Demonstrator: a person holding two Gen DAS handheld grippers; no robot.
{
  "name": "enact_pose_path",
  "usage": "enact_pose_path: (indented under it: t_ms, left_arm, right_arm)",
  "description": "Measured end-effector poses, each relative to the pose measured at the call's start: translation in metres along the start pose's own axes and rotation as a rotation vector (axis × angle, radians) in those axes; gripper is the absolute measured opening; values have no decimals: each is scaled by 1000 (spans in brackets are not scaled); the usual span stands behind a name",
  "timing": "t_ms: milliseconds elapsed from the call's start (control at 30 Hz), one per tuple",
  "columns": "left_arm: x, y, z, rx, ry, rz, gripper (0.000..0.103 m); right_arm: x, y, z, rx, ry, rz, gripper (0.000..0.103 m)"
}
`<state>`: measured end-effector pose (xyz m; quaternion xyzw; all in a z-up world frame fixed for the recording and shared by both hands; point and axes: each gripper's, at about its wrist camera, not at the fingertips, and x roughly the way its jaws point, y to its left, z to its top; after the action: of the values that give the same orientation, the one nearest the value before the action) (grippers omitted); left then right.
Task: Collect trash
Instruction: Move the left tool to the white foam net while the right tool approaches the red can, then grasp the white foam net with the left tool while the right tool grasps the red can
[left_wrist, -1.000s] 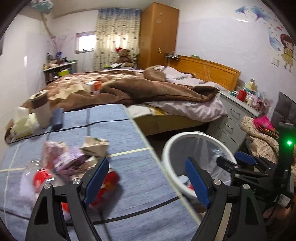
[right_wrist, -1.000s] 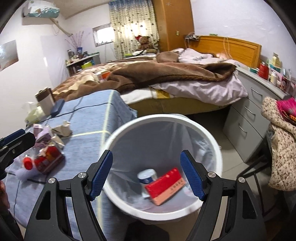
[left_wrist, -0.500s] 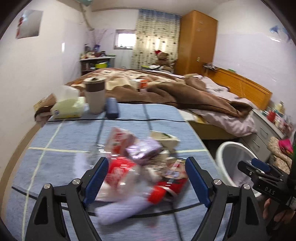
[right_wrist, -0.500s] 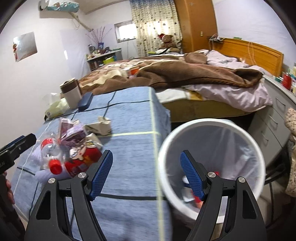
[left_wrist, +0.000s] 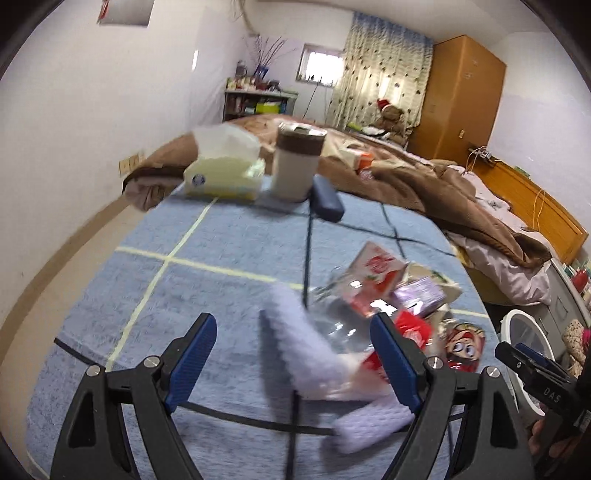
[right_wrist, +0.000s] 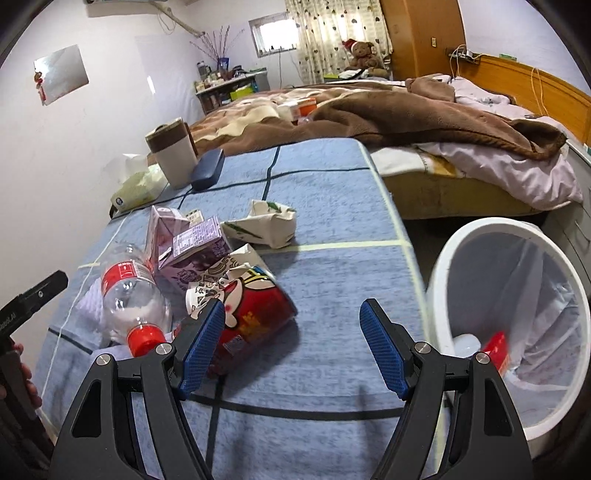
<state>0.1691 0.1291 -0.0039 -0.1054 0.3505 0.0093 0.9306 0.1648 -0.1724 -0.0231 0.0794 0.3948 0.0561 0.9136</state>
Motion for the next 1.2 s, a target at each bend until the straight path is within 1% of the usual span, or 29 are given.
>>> enact_pose_path:
  t_ms: [67,133,233,300,367,467,600,667,800,867,933,1000,1033,1067,1167,1200]
  left_arm:
    - [6,7,-2,-18,27,-2,86]
    - [11,11,-4,-30,48,-6,86]
    - [23,17,-5,-65,91,-41,86]
    - [30,17,-5,-64,102,-42,86]
    - [38,17,-5,-66,126,-39,86]
    - [46,19,-6,-78,146,-67,86]
    - [56,17,-5,-50,164,-21,80]
    - [62,18,-4,-33,179,-5,73]
    - [65,21,-4,-10,190,5,69]
    - [69,25,-4,-15,211,-10,64]
    - [70,29,-5,-19,223,-13,62]
    - [69,31,-5,1,220,12,61]
    - [68,32,-6,9,223,16,58]
    - [68,33,-7,19,227,20,58]
    - [69,38,-8,2,243,-4,58]
    - [69,38,-7,2,243,1,58]
  right_arm:
    - [3,2,1,3,6,-10,77]
    - [8,4,2,22,25,0,77]
    - [13,6,1,44,53,18,77]
    - [16,9,2,53,61,40,77]
    - [18,11,3,65,69,44,77]
    - [22,15,4,72,82,55,77]
    - [29,26,2,52,100,56,77]
    - [30,27,1,42,107,54,77]
    - [29,34,-1,8,104,42,77]
    - [27,37,-3,-24,104,34,77]
    - [25,39,-5,-52,103,26,77]
    - [21,41,-8,-78,107,18,76]
    - [20,40,-10,-86,110,14,76]
    - [18,40,-10,-95,111,11,76]
    - [13,39,-14,-147,110,-28,75]
    - [12,39,-15,-158,110,-42,75]
